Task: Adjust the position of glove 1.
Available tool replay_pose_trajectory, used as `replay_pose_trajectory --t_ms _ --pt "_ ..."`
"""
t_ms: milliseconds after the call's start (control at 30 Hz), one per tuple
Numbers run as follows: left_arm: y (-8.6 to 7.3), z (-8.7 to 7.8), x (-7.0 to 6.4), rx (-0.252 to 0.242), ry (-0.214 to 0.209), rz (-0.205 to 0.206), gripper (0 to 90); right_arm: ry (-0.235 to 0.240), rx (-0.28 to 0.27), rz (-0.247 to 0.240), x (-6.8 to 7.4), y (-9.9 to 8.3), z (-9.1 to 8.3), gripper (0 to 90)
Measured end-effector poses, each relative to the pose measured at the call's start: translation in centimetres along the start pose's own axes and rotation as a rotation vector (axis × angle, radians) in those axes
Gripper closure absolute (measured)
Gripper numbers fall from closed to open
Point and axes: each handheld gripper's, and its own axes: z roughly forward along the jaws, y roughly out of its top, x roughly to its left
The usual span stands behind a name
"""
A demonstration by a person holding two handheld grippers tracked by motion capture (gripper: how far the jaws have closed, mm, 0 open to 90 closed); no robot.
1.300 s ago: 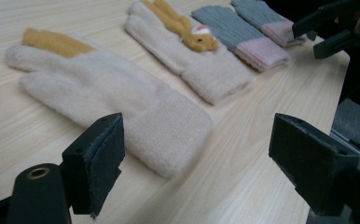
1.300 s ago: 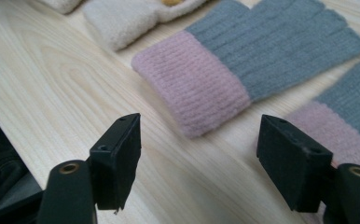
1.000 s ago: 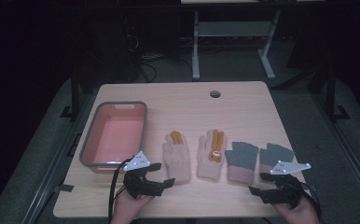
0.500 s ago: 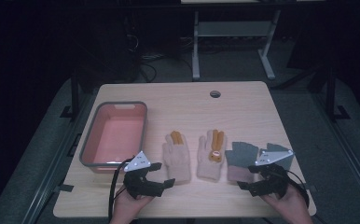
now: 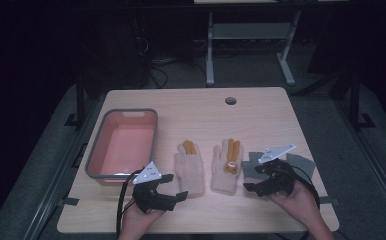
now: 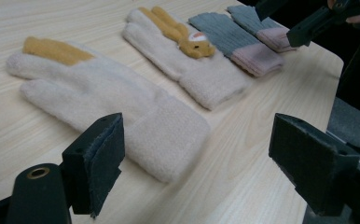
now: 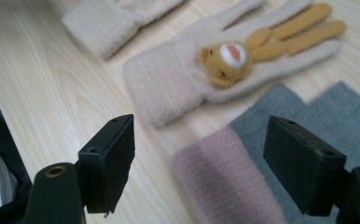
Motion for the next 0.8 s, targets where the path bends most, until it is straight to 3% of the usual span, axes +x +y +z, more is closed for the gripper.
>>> replay_pose_trajectory --t_ms 367,800 --pt "0.0 -0.1 0.0 -0.016 0.002 -0.002 17.9 0.001 0.019 -0.005 -0.3 2.6 0.8 24.8" --pt "0.0 0.1 -0.1 -0.010 -0.001 0.016 17.9 0.011 0.045 -0.054 -0.4 5.2 2.5 25.8"
